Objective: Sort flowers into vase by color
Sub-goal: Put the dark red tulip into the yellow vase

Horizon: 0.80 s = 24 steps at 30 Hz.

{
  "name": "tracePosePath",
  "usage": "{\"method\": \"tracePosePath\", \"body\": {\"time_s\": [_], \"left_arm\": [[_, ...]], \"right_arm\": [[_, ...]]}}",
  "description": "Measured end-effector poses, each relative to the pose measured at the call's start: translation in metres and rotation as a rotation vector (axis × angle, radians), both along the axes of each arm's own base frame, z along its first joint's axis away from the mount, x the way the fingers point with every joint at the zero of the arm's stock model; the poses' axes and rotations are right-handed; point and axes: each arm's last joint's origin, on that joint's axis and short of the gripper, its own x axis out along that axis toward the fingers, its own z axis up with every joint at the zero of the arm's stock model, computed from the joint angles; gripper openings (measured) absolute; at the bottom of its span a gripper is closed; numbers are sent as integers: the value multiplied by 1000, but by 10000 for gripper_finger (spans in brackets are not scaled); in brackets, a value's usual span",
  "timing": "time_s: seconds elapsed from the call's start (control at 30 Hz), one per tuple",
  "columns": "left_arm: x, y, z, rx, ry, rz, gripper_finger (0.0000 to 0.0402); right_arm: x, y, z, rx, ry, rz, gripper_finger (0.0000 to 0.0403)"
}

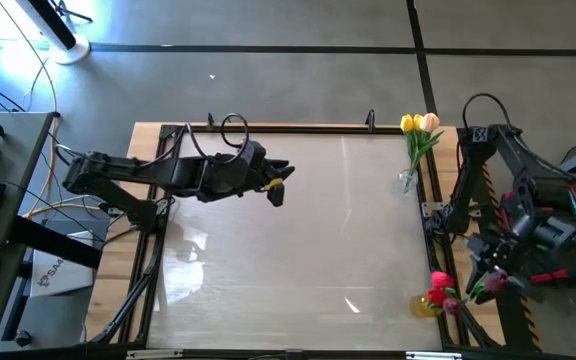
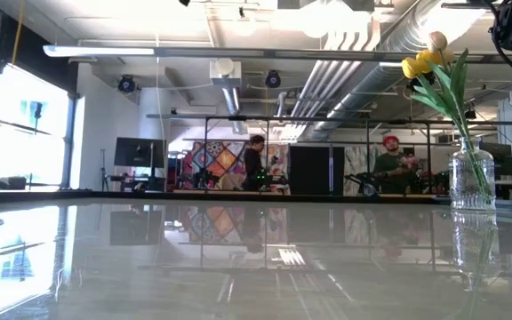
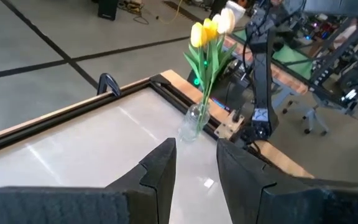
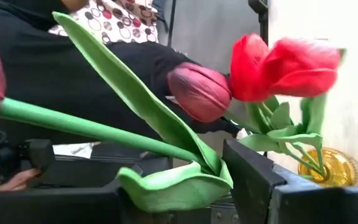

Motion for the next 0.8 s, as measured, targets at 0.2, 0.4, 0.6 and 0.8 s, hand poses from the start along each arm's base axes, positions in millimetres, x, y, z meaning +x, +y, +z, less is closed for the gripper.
{"method": "tracePosePath", "body": {"time_s": [0.2, 0.4, 0.6, 0.8], "left_arm": [[2, -11, -6, 4, 32, -33, 103], [2, -21, -12, -1, 68, -46, 103], [2, -22, -11, -7, 59, -42, 103], [2, -21, -10, -8, 54, -40, 103]], "right_arm": [[1, -1, -8, -110, -26, -39, 130], [2, 14, -23, -223, -24, -32, 131], [2, 17, -24, -231, -29, -42, 128], [3, 17, -24, -233, -36, -50, 70]]}}
